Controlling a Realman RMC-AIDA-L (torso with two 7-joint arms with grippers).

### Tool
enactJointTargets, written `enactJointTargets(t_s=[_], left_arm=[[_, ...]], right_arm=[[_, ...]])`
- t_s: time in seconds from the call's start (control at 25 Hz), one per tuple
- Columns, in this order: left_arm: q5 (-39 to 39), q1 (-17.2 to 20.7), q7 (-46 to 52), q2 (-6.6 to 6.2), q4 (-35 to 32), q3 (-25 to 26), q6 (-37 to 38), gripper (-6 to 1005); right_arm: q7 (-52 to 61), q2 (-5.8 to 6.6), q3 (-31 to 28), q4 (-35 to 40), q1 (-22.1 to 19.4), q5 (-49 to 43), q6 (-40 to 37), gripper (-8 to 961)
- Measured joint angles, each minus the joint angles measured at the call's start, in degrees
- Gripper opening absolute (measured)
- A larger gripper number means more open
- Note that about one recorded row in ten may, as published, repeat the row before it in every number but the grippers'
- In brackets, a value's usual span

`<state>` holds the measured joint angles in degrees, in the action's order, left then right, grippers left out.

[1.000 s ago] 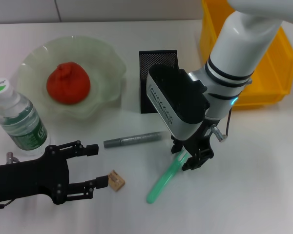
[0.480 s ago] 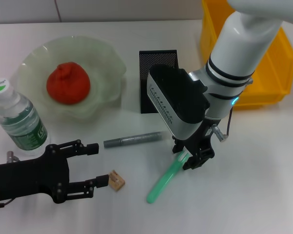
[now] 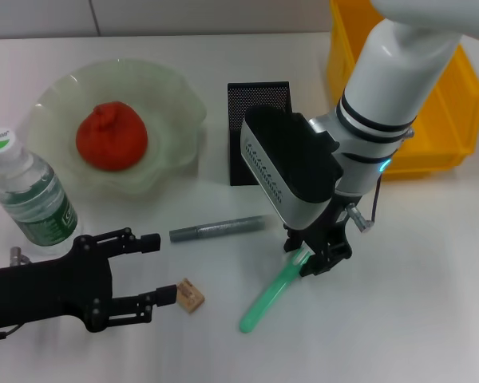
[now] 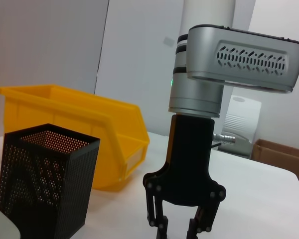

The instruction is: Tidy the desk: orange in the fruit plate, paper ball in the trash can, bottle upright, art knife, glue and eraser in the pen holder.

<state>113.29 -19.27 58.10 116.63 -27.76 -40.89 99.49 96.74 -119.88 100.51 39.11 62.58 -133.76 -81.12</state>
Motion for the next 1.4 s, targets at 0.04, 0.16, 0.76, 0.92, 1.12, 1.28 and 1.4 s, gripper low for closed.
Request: enactJointTargets(t_s=[0.04,0.16,0.76,0.92,1.12,1.28,1.4], left_arm=[[0.0,-0.03,0.0,0.0,0.0,0.05,0.05,782],[0.0,-0.11,0.0,0.0,0.06,0.09,0.07,782],[0.0,0.04,0.4,0.01,-0.08,0.2,0.09,782],[0.0,0.04,0.48,0.06,-0.1,0.2,0.09,782],[0.0,0.08,0.51,0.08,-0.1,0.2,0.09,782],[0.0,0.06,0.52,0.09,-0.11,0.2,0.09,782],[0.0,0.03,0.53,0.1,-0.13,0.2,0.09,782]], right_arm=[[0.05,0.0,0.32,0.0,-0.01,0.0,0.06,379],[0.39,0.0,1.38,0.0,-0.12,0.0,0.74,380],[1.56,0.0,2.73,0.31,-0.26,0.06,1.31,302],[1.59,0.0,2.77,0.46,-0.36,-0.02,1.32,274],[1.61,0.0,2.84,0.46,-0.45,-0.02,1.32,219],[1.61,0.0,2.85,0.45,-0.45,-0.02,1.32,185],[1.61,0.0,2.81,0.69,-0.46,-0.01,1.02,176]])
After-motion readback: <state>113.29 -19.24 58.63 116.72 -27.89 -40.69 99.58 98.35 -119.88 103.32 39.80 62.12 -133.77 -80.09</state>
